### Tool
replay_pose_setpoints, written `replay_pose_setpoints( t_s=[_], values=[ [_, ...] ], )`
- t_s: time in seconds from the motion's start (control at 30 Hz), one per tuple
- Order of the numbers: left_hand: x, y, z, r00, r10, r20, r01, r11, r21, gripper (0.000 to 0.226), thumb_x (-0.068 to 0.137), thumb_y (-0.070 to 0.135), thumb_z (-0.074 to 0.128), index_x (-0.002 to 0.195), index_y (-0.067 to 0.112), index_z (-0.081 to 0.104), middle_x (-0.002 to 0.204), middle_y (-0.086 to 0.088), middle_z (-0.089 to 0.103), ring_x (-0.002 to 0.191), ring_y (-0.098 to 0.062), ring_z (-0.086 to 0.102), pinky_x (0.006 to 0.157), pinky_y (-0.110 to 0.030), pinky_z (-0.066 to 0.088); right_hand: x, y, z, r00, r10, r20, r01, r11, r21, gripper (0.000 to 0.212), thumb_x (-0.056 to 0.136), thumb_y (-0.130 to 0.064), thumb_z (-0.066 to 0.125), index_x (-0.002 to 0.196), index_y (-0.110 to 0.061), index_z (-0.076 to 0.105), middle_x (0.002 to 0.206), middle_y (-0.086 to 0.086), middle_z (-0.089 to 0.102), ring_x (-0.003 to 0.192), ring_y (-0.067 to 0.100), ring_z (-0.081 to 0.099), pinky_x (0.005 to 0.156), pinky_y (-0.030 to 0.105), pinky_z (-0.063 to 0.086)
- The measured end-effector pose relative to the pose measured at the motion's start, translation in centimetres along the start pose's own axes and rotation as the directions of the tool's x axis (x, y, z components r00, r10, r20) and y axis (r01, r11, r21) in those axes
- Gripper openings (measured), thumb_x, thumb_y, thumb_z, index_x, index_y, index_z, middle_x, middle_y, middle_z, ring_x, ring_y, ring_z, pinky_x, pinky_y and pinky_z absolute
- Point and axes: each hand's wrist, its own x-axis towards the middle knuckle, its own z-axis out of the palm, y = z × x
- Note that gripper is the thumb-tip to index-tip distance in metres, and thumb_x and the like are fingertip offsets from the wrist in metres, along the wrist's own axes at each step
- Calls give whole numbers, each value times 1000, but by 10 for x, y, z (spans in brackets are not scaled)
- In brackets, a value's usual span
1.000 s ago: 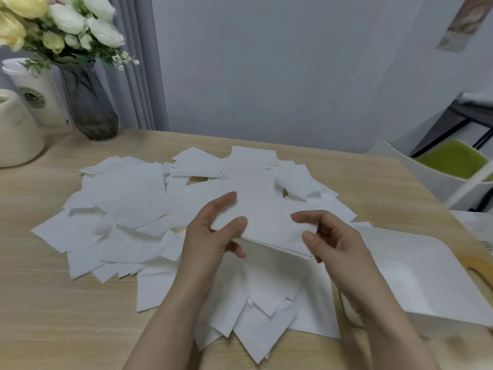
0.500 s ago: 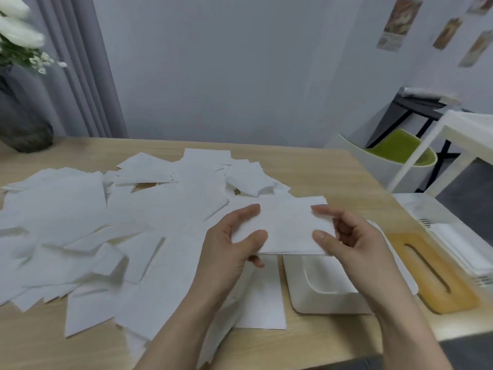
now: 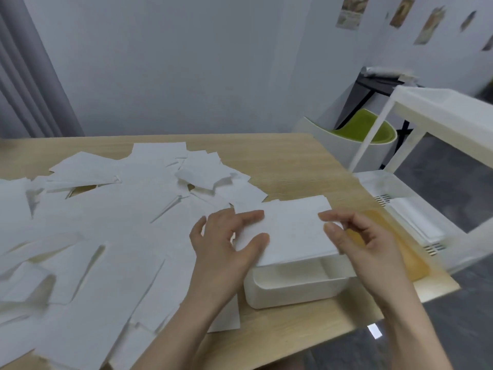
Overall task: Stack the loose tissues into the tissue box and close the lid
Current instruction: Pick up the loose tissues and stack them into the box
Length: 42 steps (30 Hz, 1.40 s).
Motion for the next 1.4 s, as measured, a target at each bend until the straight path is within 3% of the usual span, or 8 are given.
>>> replay_pose_setpoints(
  t_s=[0.07, 0.13, 0.2, 0.33, 0.53, 0.93, 1.13, 1.4],
  values=[
    [3, -1, 5, 993, 118, -3, -117, 985, 129, 27, 70, 61, 51, 94, 54, 62, 103, 38, 59, 123, 24, 28, 117, -27, -12, 0, 4, -2, 999, -14, -34, 9, 991, -132, 10, 83, -37, 70, 89, -45, 71, 94, -5, 64, 100, 11, 55, 101, 44, 40],
    [7, -5, 9, 980, 199, 12, -197, 957, 213, 32, 76, 59, 47, 98, 49, 66, 102, 34, 59, 129, 16, 32, 113, -26, -24, -1, 6, -4, 997, -60, -54, 44, 965, -259, 11, 86, -35, 67, 84, -45, 70, 92, -21, 64, 108, -4, 47, 107, 40, 28],
    [11, -11, 11, 966, 252, 53, -256, 922, 291, 35, 80, 55, 46, 100, 42, 71, 94, 39, 56, 131, 10, 35, 113, -33, -27, -2, 10, -4, 992, -118, -41, 93, 915, -393, 22, 89, -22, 65, 86, -44, 68, 84, -30, 62, 105, -21, 36, 105, 30, 15],
    [15, -11, 11, 958, 257, 130, -288, 882, 374, 35, 82, 53, 42, 94, 42, 74, 73, 33, 61, 136, 11, 29, 109, -36, -32, -4, 21, -3, 982, -185, -23, 143, 827, -544, 22, 88, -17, 67, 91, -38, 71, 78, -23, 60, 105, -22, 36, 107, 16, -4],
    [18, -5, 7, 950, 193, 245, -287, 850, 441, 22, 94, 32, 54, 98, 44, 72, 74, 25, 67, 141, 11, 21, 104, -36, -39, -8, 22, -4, 982, -175, -68, 107, 820, -562, 19, 84, -20, 71, 91, -38, 72, 75, -17, 58, 107, -27, 33, 108, 18, -19],
    [22, 0, 7, 938, 94, 334, -279, 776, 566, 28, 99, 29, 47, 111, 42, 68, 72, 23, 59, 144, 10, 7, 100, -39, -42, -12, 28, 3, 987, -136, -90, 57, 806, -589, 20, 87, -21, 66, 85, -40, 69, 72, -23, 59, 104, -32, 29, 109, 28, -6],
    [21, 2, 6, 934, 115, 339, -307, 744, 594, 28, 99, 40, 46, 121, 42, 63, 65, 19, 55, 143, 12, 7, 99, -36, -43, -17, 29, 4, 982, -174, -68, 77, 708, -702, 9, 86, -26, 69, 85, -34, 72, 72, -23, 60, 91, 7, 54, 108, 40, 9],
    [22, -7, 7, 929, 156, 337, -323, 785, 529, 25, 98, 42, 48, 116, 40, 66, 88, 22, 69, 143, 12, 9, 101, -35, -41, -20, 29, 4, 966, -243, -89, 102, 675, -730, 14, 82, -35, 57, 85, -34, 71, 79, -17, 60, 93, 12, 58, 102, 41, 19]
  ],
)
